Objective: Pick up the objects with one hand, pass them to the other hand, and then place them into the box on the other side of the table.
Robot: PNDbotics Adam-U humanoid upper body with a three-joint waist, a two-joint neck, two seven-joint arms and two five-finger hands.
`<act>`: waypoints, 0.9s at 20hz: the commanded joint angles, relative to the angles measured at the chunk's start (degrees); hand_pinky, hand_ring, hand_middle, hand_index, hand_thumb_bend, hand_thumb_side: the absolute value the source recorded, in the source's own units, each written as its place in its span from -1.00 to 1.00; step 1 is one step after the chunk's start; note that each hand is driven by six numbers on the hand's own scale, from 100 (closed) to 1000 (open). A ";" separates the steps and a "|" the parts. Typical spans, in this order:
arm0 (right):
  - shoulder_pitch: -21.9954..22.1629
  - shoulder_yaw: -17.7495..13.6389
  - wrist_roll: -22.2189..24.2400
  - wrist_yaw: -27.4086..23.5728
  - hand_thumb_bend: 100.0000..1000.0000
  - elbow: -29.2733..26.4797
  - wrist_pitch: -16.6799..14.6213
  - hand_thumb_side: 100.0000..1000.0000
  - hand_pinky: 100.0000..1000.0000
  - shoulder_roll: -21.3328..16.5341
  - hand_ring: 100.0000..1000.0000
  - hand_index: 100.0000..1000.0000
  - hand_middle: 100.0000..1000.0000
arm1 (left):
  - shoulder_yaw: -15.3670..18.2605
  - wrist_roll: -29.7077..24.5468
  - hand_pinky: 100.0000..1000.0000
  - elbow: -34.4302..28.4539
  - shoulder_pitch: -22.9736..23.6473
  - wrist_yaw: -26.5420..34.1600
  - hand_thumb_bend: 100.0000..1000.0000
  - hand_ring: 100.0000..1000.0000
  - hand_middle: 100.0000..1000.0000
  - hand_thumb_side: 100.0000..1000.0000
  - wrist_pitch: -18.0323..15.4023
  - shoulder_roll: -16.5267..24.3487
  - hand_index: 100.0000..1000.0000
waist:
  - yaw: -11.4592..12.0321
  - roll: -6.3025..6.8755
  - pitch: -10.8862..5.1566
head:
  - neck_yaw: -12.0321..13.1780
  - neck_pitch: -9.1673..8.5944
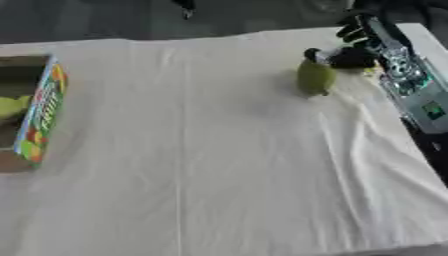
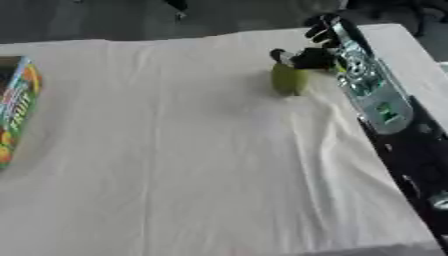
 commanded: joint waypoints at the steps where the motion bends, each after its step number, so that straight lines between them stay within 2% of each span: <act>1: -2.79 0.43 3.74 1.70 0.22 2.54 0.02 -0.62 0.62 -2.79 0.54 0.57 0.30 | 1.01 0.00 0.19 -0.46 -0.39 -0.31 -0.19 0.38 0.29 -0.11 0.27 0.68 0.50 | 0.08 -0.04 -0.80 | -0.61 -0.67; 9: -8.09 2.06 10.71 6.57 0.22 11.23 -0.08 -0.57 0.63 -3.48 0.56 0.59 0.36 | 0.87 0.03 0.19 -0.12 -0.28 -0.51 -0.19 0.38 0.28 -0.11 0.72 0.75 0.50 | 0.19 -0.04 -0.87 | -1.15 -0.64; 18: -9.73 1.90 14.40 10.45 0.20 17.07 -0.81 -0.54 0.63 -3.54 0.57 0.61 0.40 | 0.91 0.20 0.19 0.04 -0.03 -0.61 -0.20 0.38 0.28 -0.10 0.95 0.84 0.50 | 0.19 -0.02 -0.80 | -1.28 -0.49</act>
